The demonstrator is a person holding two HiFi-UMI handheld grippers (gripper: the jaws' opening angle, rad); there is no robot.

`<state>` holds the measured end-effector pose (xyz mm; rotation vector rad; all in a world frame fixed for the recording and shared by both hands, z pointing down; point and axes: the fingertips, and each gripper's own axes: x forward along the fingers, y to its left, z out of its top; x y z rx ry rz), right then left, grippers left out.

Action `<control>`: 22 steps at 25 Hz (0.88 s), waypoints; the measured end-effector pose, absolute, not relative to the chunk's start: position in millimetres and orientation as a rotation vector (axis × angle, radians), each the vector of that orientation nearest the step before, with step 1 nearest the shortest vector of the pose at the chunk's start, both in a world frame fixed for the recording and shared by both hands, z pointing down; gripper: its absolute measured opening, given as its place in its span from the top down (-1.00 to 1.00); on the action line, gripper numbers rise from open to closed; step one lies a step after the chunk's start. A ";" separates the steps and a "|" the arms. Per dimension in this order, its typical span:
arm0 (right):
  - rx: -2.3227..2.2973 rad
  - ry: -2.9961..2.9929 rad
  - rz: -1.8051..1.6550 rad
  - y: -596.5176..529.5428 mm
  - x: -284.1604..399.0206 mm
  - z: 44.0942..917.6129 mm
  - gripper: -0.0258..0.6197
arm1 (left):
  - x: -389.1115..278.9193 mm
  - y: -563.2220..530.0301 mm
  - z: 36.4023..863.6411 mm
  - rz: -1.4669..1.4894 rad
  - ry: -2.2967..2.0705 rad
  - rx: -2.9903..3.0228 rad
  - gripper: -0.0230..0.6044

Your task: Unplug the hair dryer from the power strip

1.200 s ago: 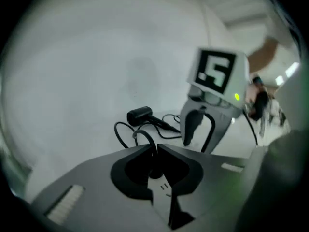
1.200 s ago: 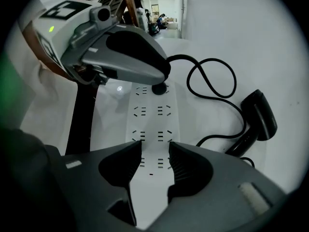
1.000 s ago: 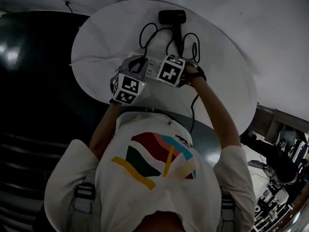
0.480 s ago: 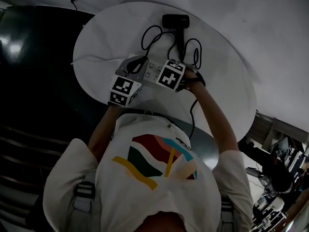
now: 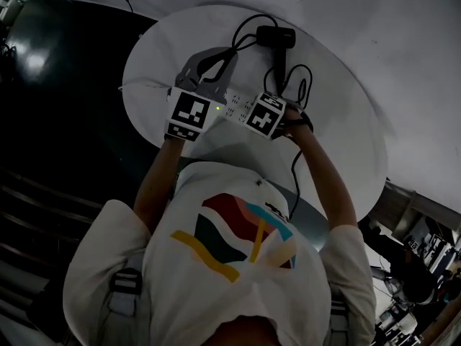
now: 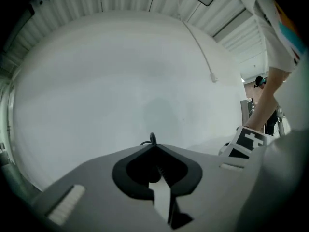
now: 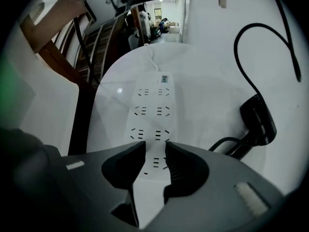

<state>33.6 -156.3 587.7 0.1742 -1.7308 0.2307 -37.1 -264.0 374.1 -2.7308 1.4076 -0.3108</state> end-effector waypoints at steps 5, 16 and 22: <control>0.184 -1.734 0.235 -156.4 33.4 586.4 0.47 | -32.3 -263.8 378.0 -0.308 1.415 -2.765 0.89; 0.194 -1.724 0.249 -156.6 31.6 587.6 0.47 | -30.2 -274.8 401.0 -0.326 1.428 -2.847 0.89; 0.202 -1.722 0.272 -156.8 32.5 587.4 0.47 | -24.0 -279.6 438.3 -0.449 1.422 -2.913 0.89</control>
